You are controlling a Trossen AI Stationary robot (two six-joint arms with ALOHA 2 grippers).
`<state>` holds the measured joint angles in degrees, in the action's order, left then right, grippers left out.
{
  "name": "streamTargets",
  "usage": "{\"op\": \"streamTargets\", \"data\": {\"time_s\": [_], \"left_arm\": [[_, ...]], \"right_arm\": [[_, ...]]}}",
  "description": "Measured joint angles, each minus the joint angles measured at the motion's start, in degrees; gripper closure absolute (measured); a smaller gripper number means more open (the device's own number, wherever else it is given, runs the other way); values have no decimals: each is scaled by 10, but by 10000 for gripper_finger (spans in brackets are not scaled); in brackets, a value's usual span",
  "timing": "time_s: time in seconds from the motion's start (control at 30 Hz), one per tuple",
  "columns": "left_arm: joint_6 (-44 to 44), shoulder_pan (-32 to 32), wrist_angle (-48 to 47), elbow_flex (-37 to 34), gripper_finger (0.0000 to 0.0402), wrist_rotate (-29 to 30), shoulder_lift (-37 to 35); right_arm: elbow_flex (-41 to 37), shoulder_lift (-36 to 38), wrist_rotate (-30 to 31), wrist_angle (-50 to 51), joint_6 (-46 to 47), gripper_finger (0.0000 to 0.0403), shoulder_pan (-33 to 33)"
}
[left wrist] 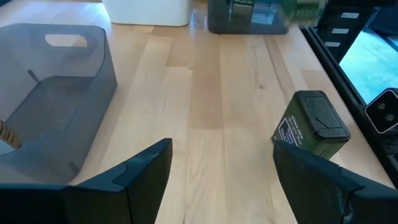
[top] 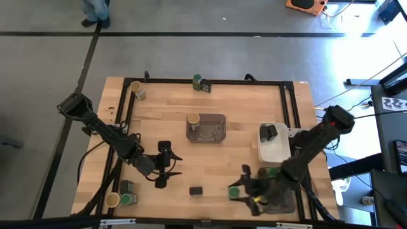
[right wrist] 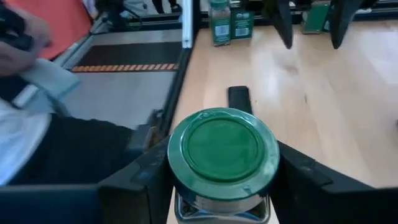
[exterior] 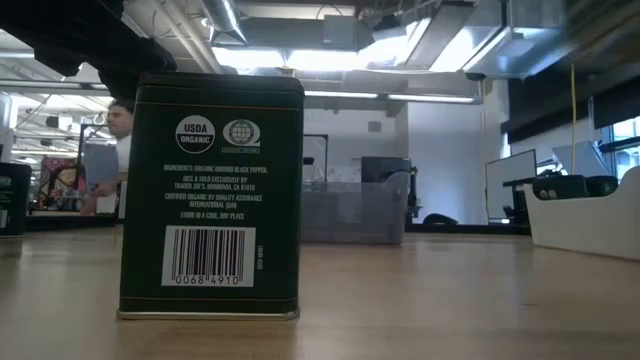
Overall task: Sort spices by type
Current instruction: Put the bottom right green seasoning bottle into the bottom black bin
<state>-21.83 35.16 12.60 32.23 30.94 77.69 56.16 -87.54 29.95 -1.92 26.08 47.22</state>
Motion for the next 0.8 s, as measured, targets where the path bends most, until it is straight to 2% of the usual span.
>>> {"op": "streamTargets", "data": {"time_s": [0.13,0.2,0.5,0.63,0.8], "left_arm": [[13,0,0,0,126,0,0],[12,0,1,0,126,0,0],[26,0,1,0,126,0,0],[27,0,1,0,126,0,0],[28,0,2,0,126,1,0]], "right_arm": [[0,47,-42,56,63,199,40],[0,63,-41,67,94,197,61],[0,93,34,94,145,197,141],[0,107,79,163,217,197,176],[0,107,138,267,350,197,222]]}}
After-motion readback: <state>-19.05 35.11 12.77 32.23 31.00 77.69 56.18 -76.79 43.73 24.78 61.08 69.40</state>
